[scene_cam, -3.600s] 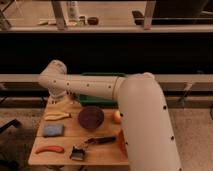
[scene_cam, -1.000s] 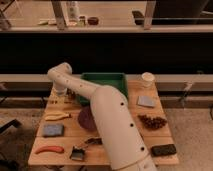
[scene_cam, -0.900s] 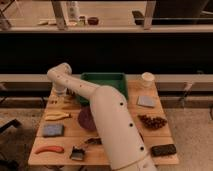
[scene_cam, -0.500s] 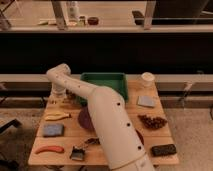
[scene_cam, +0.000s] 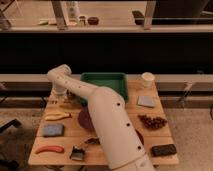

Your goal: Place fork in purple bowl

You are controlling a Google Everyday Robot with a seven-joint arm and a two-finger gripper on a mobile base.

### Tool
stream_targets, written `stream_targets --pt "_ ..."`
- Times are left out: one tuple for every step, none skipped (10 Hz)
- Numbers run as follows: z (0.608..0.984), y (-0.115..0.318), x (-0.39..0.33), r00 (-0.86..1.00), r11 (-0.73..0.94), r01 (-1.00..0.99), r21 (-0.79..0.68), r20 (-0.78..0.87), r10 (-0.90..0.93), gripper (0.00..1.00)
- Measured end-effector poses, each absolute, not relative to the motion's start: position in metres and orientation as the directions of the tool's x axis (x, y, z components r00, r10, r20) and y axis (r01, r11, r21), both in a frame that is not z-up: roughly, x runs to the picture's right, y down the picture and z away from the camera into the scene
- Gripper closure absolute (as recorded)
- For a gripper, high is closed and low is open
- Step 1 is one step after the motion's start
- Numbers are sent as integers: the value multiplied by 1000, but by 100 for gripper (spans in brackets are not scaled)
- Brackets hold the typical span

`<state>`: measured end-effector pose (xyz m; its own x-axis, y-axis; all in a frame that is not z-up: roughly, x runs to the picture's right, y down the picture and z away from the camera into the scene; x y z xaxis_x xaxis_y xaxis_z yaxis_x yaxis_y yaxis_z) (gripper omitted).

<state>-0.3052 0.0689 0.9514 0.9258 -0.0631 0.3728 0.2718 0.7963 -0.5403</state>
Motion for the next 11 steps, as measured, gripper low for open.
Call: stream_targets --pt "948 66 -306 925 800 272 -535 375 -64 85" --pt "944 61 -306 925 805 270 -528 375 -65 94" --pt "943 59 -304 926 807 267 -527 373 -63 99" --pt "943 59 -303 927 806 266 -528 371 -62 100" --pt "943 59 -301 927 807 265 -528 368 -63 100" --pt "942 58 -299 928 808 265 -526 368 -65 100" --pt "940 58 -298 927 809 267 -524 368 -67 100" --pt "938 58 -300 926 808 271 -523 370 -70 99" --pt "938 59 -302 926 807 273 -524 370 -74 94" --pt "938 58 -306 924 806 282 -521 373 -83 82" --pt "937 59 -307 923 802 292 -522 375 -92 73"
